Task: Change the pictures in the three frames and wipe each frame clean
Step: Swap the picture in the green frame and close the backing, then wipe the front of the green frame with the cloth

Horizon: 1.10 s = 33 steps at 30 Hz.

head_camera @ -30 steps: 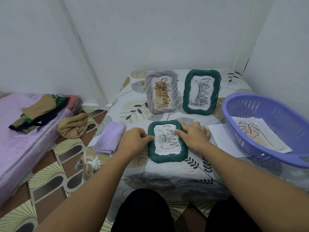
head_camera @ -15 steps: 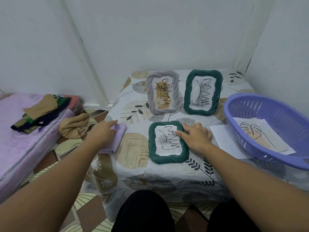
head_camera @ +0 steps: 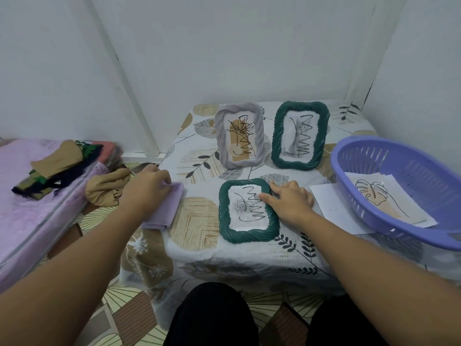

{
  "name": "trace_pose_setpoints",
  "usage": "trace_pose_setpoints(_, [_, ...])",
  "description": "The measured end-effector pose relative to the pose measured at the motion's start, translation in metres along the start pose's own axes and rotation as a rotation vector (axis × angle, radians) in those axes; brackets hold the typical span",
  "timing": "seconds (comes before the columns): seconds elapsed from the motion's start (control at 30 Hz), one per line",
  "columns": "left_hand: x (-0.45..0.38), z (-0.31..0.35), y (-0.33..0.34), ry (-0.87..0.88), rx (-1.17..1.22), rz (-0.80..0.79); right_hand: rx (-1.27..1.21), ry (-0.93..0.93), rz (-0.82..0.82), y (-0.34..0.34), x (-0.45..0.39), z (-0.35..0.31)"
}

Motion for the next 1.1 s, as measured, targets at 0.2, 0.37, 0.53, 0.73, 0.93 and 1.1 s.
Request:
trace_pose_setpoints(0.2, [0.006, 0.019, -0.029, 0.183, 0.004, 0.189, -0.011, -0.006, 0.008, -0.001, 0.000, -0.001])
trace_pose_setpoints(0.37, [0.012, 0.040, -0.046, 0.338, -0.026, 0.175, -0.072, -0.013, 0.075, -0.012, 0.005, -0.008])
trace_pose_setpoints(0.53, [0.013, 0.065, -0.065, 0.469, 0.017, 0.116, -0.279, -0.472, 0.086, -0.020, 0.027, -0.087])
trace_pose_setpoints(0.73, [0.015, 0.080, -0.077, 0.495, 0.095, 0.087, -0.413, -0.704, 0.003, -0.008, 0.048, -0.148])
trace_pose_setpoints(0.93, [0.020, 0.085, -0.092, 0.477, 0.162, 0.086, -0.421, -0.704, 0.011, -0.016, 0.047, -0.152])
trace_pose_setpoints(1.1, [0.025, 0.092, -0.097, 0.505, 0.134, 0.077, -0.497, -0.714, 0.036, -0.022, 0.050, -0.156])
Point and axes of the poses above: each hand's wrist, its own x-axis away from the middle knuckle, its own y-axis out of the palm, z = x × y, the point moved 9 cm from there along -x, towards the middle knuckle, and after that the axes turned 12 degrees about -x, right-handed, at the moved point
